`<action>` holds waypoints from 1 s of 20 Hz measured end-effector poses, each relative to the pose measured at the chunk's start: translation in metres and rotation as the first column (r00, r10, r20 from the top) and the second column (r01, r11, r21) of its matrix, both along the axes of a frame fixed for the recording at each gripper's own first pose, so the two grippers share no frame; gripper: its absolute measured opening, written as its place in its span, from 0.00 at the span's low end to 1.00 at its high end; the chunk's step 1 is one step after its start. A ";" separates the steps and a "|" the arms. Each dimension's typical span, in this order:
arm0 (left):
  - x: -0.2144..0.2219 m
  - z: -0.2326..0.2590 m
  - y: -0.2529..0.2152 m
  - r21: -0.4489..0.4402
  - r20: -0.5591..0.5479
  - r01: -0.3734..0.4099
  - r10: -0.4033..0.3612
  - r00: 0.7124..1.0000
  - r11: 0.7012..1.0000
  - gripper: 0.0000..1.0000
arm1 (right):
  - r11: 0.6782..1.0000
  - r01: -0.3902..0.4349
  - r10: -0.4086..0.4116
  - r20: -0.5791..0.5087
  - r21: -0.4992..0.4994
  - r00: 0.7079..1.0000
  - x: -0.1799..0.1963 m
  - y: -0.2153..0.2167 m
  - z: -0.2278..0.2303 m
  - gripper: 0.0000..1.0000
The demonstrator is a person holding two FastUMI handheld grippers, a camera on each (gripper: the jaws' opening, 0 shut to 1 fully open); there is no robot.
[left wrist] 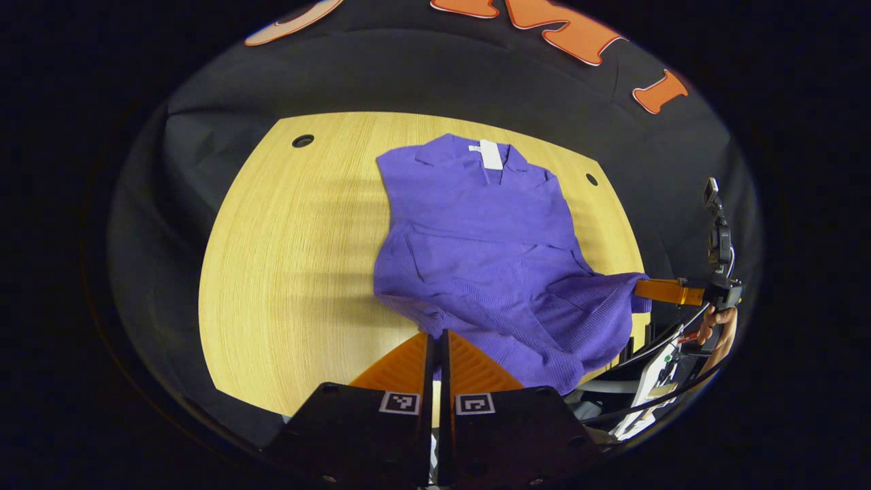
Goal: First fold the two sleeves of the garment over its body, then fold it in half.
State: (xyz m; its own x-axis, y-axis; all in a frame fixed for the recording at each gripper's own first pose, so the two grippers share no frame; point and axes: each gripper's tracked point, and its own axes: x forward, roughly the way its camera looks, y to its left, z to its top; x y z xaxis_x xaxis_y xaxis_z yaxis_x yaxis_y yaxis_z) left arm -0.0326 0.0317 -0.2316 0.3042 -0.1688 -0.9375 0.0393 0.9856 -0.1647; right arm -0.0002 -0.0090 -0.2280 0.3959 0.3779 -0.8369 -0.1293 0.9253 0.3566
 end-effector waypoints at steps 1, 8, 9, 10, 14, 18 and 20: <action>0.009 0.005 -0.002 -0.001 0.006 0.000 0.000 1.000 1.000 0.05 | 1.000 -0.008 0.008 0.006 0.002 1.000 0.009 0.001 0.005 0.02; 0.092 0.028 -0.013 0.000 0.063 0.011 -0.011 0.998 1.000 0.07 | 0.999 -0.007 0.005 0.033 0.051 0.999 0.079 0.009 0.027 0.02; 0.104 0.029 -0.015 0.011 0.065 0.019 -0.020 0.998 1.000 0.05 | 0.999 -0.010 0.008 0.037 0.049 0.999 0.089 0.008 0.028 0.03; 0.116 0.032 -0.013 0.036 0.073 0.027 -0.030 0.997 0.999 0.05 | 0.999 -0.014 0.012 0.039 0.048 0.999 0.101 0.009 0.029 0.03; 0.168 0.031 -0.018 0.080 0.081 0.033 -0.040 0.996 0.996 0.05 | 0.998 -0.015 0.012 0.050 0.068 0.999 0.139 0.008 0.041 0.02; 0.214 0.021 -0.013 0.138 0.090 0.035 -0.048 0.995 0.990 0.05 | 0.997 -0.012 0.009 0.041 0.071 0.999 0.187 0.005 0.037 0.02; 0.239 0.011 -0.004 0.178 0.091 0.021 -0.038 0.995 0.984 0.05 | 0.998 0.001 -0.003 0.028 0.071 1.000 0.212 0.001 0.030 0.02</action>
